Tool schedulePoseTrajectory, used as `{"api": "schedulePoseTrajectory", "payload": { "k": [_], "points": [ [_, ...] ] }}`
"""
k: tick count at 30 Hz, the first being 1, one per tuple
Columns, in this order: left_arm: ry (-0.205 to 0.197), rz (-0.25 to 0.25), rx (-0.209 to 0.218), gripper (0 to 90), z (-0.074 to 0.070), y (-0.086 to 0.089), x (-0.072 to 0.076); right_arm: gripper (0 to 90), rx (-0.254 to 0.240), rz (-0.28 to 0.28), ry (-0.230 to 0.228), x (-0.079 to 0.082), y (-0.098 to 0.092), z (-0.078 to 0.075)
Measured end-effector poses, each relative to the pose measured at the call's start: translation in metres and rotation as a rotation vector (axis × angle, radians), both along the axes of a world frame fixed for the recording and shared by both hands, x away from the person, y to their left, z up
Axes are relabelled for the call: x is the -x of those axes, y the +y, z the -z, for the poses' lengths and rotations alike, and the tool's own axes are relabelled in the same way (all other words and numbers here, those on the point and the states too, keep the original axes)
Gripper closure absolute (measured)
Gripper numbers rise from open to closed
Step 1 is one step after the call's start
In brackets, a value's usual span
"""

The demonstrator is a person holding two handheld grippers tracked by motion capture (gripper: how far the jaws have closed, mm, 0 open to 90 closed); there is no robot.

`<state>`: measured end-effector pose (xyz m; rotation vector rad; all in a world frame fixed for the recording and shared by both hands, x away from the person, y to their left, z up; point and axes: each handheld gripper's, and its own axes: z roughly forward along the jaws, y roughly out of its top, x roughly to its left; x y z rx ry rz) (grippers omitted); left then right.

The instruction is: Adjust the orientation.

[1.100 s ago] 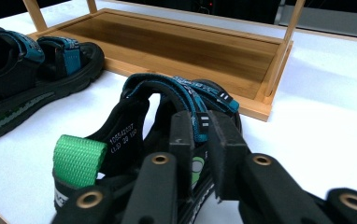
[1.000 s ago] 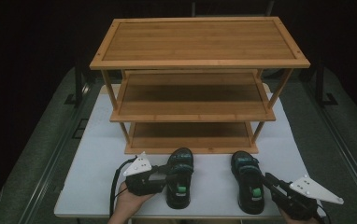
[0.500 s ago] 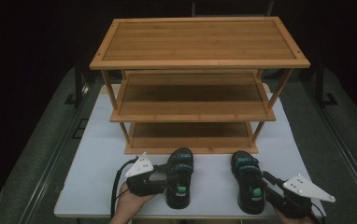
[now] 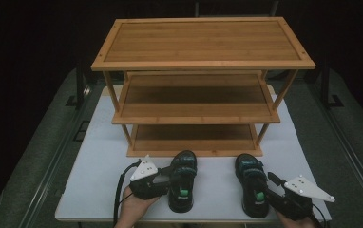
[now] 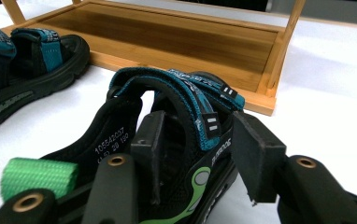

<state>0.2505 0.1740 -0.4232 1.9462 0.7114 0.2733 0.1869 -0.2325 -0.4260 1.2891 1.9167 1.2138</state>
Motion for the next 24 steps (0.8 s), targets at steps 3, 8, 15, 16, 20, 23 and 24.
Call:
{"api": "schedulePoseTrajectory", "payload": {
  "k": [3,8,15,16,20,23,24],
  "points": [
    [-0.001,-0.022,-0.007,59.9,-0.0003,-0.0025,0.0008,54.1,0.004,0.004,0.005,-0.0011,0.0016,0.0006],
    [-0.013,-0.046,-0.012,66.8,-0.001,-0.0022,0.0017,60.0,0.018,0.011,0.02,-0.0032,0.0058,0.0008],
    [-0.04,-0.06,-0.019,71.0,-0.0009,-0.004,0.0039,68.9,0.052,0.039,0.013,-0.0034,0.0081,0.001],
    [-0.043,-0.064,-0.02,71.4,-0.0008,-0.0042,0.0042,70.6,0.057,0.041,0.009,-0.0034,0.0079,0.0011],
    [-0.061,-0.072,-0.025,73.1,-0.0004,-0.0049,0.0058,73.6,0.069,0.043,-0.001,-0.0028,0.007,0.0014],
    [-0.069,-0.077,-0.022,73.9,0.0001,-0.0042,0.0057,75.1,0.081,0.045,-0.007,-0.0023,0.0074,0.0013],
    [-0.07,-0.079,-0.021,74.1,0.0001,-0.0041,0.0057,75.7,0.084,0.047,-0.008,-0.0021,0.0077,0.0012]
  ]
}}
